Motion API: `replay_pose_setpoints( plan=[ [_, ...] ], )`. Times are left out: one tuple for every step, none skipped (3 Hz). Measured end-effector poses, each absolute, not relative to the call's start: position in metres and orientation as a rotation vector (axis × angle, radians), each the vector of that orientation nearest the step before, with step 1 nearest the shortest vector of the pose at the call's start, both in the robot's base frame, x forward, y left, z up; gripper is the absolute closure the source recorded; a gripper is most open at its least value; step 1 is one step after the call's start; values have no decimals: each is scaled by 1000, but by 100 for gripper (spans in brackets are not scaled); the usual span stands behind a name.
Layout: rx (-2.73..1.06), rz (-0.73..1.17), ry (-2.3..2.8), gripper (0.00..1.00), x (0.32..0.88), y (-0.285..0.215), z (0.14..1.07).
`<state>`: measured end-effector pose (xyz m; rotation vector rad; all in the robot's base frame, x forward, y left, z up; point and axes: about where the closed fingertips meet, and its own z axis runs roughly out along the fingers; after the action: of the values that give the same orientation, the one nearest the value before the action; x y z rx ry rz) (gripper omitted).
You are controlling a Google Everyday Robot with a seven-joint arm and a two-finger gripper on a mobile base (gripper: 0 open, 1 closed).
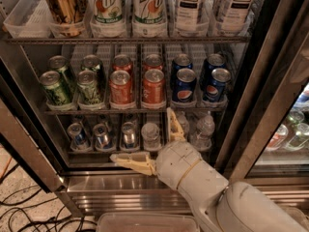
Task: Pick coke can from middle shelf of fridge
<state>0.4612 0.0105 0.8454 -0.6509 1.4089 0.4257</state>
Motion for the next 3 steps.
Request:
replay_pose_setpoints(
  plan=[
    [-643,418,1423,0,459,9,841],
    [-612,390,1419,0,470,7,832],
    [-558,326,1391,0,493,-15,826]
  ],
)
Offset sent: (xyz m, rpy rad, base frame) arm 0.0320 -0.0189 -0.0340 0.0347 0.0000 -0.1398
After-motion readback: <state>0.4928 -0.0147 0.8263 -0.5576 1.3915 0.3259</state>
